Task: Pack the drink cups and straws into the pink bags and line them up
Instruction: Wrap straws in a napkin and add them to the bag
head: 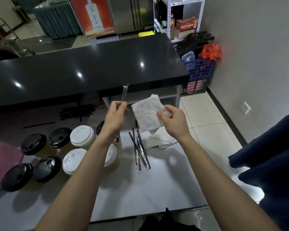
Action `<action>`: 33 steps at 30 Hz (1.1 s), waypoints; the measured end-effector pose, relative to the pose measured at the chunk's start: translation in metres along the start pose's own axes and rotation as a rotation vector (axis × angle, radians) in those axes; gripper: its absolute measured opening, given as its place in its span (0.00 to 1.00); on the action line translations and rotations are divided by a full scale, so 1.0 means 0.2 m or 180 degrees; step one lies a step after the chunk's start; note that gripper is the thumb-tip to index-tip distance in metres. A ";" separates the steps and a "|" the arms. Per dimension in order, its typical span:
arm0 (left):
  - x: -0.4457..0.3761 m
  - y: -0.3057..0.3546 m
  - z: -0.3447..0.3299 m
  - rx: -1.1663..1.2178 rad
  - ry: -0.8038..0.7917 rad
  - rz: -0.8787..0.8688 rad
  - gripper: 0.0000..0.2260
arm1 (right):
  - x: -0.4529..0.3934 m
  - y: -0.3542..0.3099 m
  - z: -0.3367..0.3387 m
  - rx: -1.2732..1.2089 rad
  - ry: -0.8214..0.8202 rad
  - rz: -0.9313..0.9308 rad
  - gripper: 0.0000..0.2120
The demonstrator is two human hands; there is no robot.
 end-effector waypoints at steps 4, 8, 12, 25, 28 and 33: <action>0.02 0.01 0.05 0.1173 0.0267 0.0236 0.12 | 0.02 -0.16 -0.11 0.0449 0.0094 0.0362 0.05; 0.00 0.02 0.16 0.1517 0.0335 0.0287 0.10 | 0.09 -0.34 -0.33 0.0834 -0.0226 0.0733 0.08; -0.02 0.02 0.29 0.2070 0.0525 0.0169 0.09 | 0.18 -0.50 -0.55 0.0975 -0.0574 0.1134 0.11; -0.02 0.08 1.28 0.1069 0.0437 -0.0369 0.09 | 0.33 -1.01 -1.21 0.1411 -0.0392 0.1443 0.05; -0.01 0.09 1.62 0.0417 0.0291 -0.0653 0.07 | 0.40 -1.18 -1.38 0.1488 -0.0346 0.1619 0.08; 0.08 0.06 2.11 -0.0544 0.0154 -0.0751 0.03 | 0.49 -1.33 -1.66 0.2306 -0.0098 0.2086 0.12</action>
Point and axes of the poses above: each hand's wrist, its own x-axis away from the middle knuckle, its own z-axis out of the back of the hand, y = z × x, the point moved 7 cm from there along -x, towards the middle knuckle, and after that the axes turned 9 degrees about -z, right-handed, at the moved point
